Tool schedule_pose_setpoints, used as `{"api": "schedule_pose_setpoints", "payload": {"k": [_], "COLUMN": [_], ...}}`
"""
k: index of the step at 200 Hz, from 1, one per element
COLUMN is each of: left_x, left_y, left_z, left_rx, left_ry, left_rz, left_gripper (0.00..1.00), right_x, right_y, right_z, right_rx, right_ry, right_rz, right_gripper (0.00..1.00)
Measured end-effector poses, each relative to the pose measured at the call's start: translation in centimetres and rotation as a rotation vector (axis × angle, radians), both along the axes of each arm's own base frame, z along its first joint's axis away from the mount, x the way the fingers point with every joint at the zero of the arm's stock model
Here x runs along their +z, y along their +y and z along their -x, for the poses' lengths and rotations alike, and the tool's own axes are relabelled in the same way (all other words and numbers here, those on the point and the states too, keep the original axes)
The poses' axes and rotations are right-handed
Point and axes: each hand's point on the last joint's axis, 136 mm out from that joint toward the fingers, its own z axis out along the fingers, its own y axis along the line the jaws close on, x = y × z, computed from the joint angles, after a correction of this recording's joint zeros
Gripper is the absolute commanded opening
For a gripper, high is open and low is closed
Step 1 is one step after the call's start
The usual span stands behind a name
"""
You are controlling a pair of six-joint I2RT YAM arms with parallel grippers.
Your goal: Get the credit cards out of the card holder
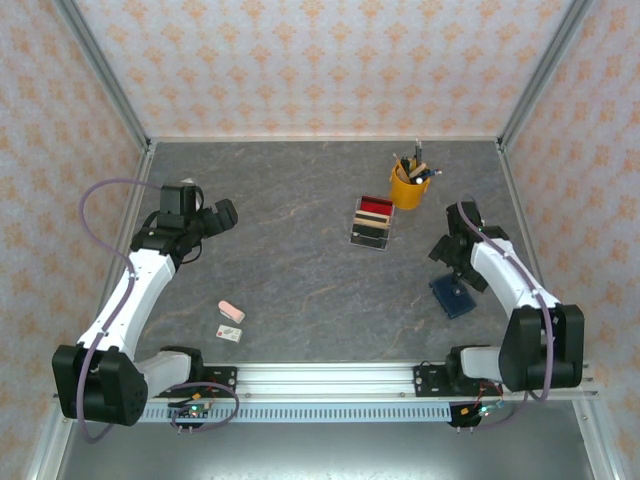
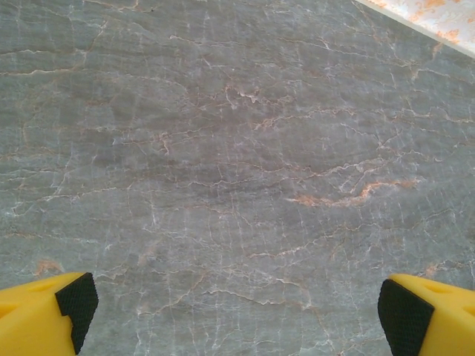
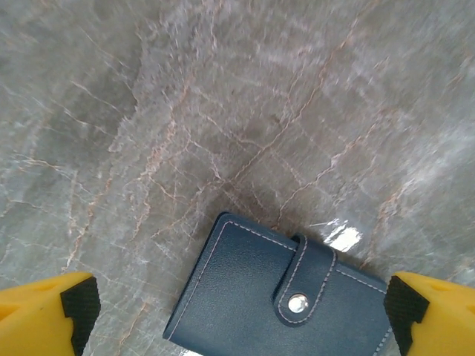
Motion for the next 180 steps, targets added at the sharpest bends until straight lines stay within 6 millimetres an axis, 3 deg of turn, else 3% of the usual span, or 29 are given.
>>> {"api": "schedule_pose_setpoints", "payload": {"k": [43, 98, 149, 180], "left_x": [0.0, -0.8, -1.8, -2.4], "left_y": [-0.4, -1.3, -3.1, -4.6], "left_z": [0.0, -0.1, -0.2, -0.1], "left_rx": [-0.017, -0.046, -0.088, -0.113], "left_ry": [0.002, 0.027, 0.064, 0.087], "left_rz": [0.017, 0.059, 0.132, 0.173], "left_gripper": [1.00, 1.00, 1.00, 1.00], "right_x": [-2.8, -3.9, -4.5, -4.4], "right_y": [-0.8, 0.1, 1.6, 4.1], "right_z": [1.3, 1.4, 1.6, 1.5], "right_rx": [-0.086, -0.077, -0.049, 0.001], "right_ry": [0.062, 0.092, 0.089, 0.066], "right_rz": [-0.107, -0.163, -0.235, -0.268], "right_gripper": [1.00, 0.99, 0.97, 0.96]}}
